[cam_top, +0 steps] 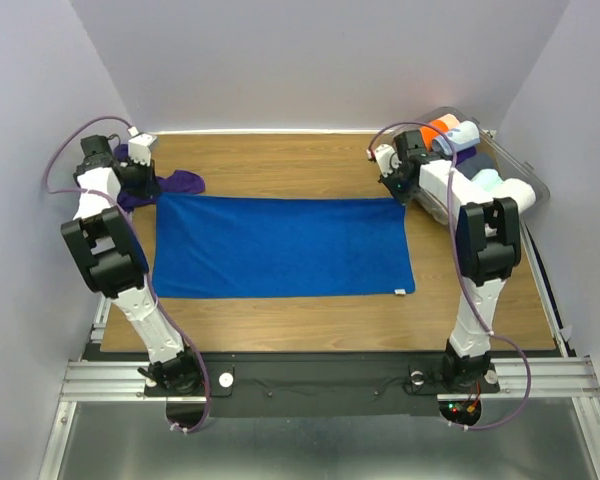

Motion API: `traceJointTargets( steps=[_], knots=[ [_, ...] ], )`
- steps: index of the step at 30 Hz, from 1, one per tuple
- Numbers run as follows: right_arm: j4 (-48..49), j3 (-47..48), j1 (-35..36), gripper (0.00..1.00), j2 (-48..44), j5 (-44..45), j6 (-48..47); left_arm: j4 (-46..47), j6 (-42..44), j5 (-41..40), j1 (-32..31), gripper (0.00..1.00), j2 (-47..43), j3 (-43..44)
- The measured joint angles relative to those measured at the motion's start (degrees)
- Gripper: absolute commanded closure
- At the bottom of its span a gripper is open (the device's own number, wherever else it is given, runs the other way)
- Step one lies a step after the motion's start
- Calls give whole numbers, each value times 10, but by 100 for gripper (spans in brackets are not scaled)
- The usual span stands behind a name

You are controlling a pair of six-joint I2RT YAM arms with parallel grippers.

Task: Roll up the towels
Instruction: Fold the towel

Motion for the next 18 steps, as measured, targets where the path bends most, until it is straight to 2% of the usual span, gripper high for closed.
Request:
traceJointTargets(
  steps=[4,11,18],
  knots=[
    [-5,-31,-4,99,-37,-15,-4,-6,25,22,17,100,-46,-27],
    [-3,-75,-5,99,-103,-53,-13,-16,82,33,26,100,-133,-125],
    [-5,-146,-5,99,-162,-95,-23,-39,137,39,44,100,-168,-199]
  ],
)
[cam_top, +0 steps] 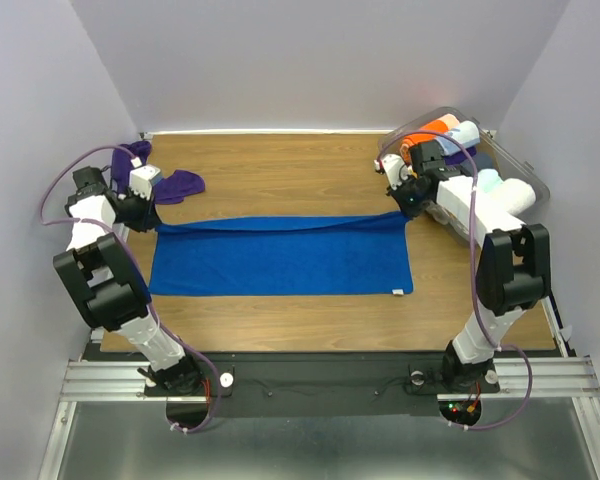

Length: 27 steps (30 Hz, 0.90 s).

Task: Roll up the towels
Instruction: Fold the towel

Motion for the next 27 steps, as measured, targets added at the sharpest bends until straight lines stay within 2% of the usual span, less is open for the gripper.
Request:
traceJointTargets(
  steps=[14,27],
  knots=[
    [-6,-111,0,99,-104,-54,-26,-93,125,12,72,100,-62,-59],
    [-18,-188,0,99,-155,-79,-69,-134,204,-4,85,100,-109,-151]
  ],
)
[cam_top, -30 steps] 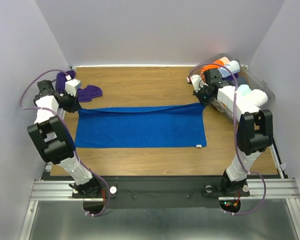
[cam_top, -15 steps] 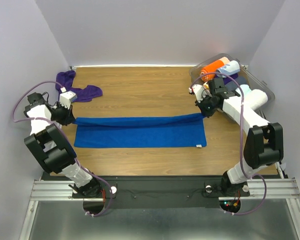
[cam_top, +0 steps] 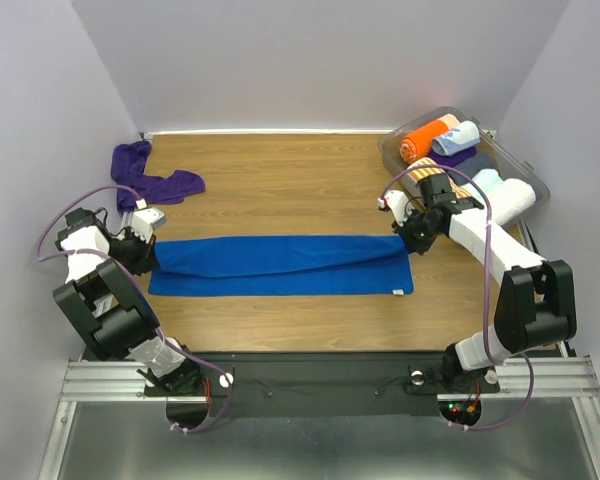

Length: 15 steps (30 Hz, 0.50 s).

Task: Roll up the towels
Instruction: Fold the towel

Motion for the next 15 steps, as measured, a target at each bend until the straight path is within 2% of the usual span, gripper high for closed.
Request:
traceJointTargets(
  steps=[9,15],
  knots=[
    [-7,-15,0,100,-1,-4,-6,-14,16,-5,16,100,-7,2],
    [-13,-15,0,99,-38,-4,-10,-36,31,-2,39,100,-8,25]
  ],
)
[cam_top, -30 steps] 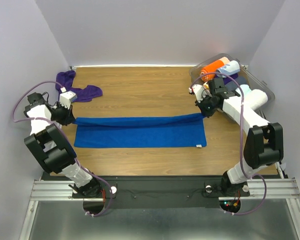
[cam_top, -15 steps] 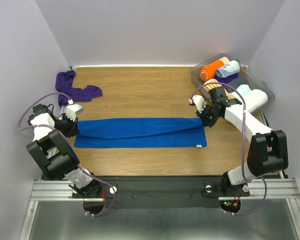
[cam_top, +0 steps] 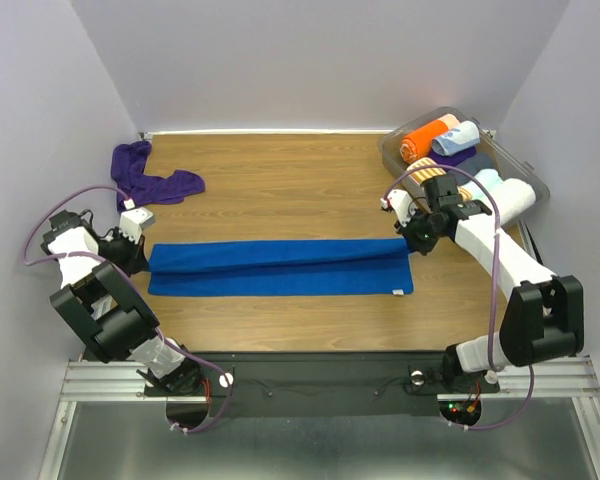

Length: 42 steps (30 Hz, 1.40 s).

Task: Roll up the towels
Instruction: Fold the towel

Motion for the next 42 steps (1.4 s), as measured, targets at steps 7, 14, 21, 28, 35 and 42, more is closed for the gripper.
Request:
traceJointTargets(
  steps=[7,14,21,28,35,42],
  knots=[
    [-5,-22,0,99,-25,0,-14,-11,14,-5,3,100,0,-5],
    [-17,-63,0,100,-5,-2,-24,8,18,-30,3,100,-1,-48],
    [-16,-63,0,100,10,-7,-25,40,17,-51,3,100,1,-80],
    [-13,-95,0,100,28,-12,-29,62,13,-64,3,100,10,-99],
    [-11,-99,0,99,42,-17,-29,70,8,-66,3,100,21,-100],
    [-9,-99,0,99,48,-17,-29,75,7,-69,3,100,21,-106]
  ],
)
